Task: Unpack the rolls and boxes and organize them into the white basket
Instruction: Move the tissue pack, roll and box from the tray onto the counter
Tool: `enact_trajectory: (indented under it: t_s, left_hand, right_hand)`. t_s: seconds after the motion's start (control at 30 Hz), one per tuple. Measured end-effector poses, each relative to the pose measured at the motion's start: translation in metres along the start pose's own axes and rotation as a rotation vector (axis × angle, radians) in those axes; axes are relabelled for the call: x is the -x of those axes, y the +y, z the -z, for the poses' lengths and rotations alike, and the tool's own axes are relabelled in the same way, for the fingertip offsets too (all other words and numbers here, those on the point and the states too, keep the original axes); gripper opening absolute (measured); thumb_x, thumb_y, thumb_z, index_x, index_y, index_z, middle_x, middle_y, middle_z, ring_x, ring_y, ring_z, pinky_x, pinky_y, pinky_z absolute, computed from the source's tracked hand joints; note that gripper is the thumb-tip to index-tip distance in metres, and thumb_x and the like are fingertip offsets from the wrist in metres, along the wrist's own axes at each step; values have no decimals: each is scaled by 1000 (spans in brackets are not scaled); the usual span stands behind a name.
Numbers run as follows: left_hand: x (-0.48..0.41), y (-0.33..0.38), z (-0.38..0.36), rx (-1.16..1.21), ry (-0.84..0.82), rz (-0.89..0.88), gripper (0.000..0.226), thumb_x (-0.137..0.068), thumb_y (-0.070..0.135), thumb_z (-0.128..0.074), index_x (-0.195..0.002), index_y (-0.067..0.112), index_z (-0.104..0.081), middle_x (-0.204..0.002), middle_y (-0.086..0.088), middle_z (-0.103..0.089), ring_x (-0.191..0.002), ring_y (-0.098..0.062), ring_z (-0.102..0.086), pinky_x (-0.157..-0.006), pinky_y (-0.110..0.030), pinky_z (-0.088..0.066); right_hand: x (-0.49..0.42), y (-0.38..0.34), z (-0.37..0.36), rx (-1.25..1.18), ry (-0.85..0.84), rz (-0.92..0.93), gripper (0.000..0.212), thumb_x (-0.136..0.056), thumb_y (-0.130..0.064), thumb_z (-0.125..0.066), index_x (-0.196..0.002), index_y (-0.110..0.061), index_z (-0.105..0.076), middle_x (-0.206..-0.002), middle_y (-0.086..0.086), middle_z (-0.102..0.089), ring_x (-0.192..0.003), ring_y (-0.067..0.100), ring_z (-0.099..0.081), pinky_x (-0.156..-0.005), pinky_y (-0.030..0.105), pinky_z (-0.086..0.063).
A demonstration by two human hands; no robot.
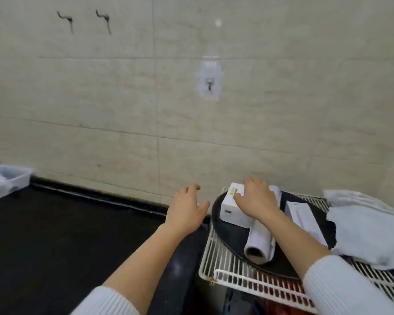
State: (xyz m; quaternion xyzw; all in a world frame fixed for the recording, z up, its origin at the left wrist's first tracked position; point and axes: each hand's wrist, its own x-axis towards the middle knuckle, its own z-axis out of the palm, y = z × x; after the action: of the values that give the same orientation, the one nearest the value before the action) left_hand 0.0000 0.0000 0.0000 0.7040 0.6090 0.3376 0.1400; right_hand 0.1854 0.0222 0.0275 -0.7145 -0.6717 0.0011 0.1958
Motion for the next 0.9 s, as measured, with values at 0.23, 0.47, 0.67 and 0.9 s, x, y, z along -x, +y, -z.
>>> enact_trajectory:
  t_s: [0.23, 0.47, 0.67, 0.9]
  left_hand:
    - [-34, 20, -71, 37, -192, -114, 51, -92, 45, -45, -142, 33, -40, -153, -13, -26, -141, -31, -21, -109, -45, -31]
    - [-43, 27, -97, -7, -241, -184, 51, -84, 55, -54, -130, 35, -47, -151, -9, -25, -134, -32, -27, -109, -46, -32]
    - [-47, 31, -101, 63, -240, -159, 51, -72, 61, -62, -111, 31, -48, -135, -5, -35, -119, -31, -41, -88, -44, -47]
    - [-56, 41, -106, 130, -296, -13, 68, -67, 57, -66, -124, 31, -39, -125, -10, -41, -109, -32, -47, -81, -34, -41]
  right_hand:
    - [-19, 45, -10, 32, -50, -269, 35, -88, -31, -52, -116, -9, -54, -125, 16, -57, -110, 34, -56, -75, 33, -40]
    - [-35, 55, -13, 21, -113, -405, 37, -82, -39, -60, -108, -13, -57, -117, 13, -62, -106, 33, -59, -71, 31, -41]
    - [-36, 51, -14, -21, -248, -543, 58, -70, -37, -72, -115, -5, -53, -109, 15, -64, -96, 35, -66, -66, 37, -52]
    - [-38, 57, -24, -97, -243, -589, 63, -65, -37, -76, -115, -7, -51, -111, 14, -60, -96, 31, -64, -73, 40, -57]
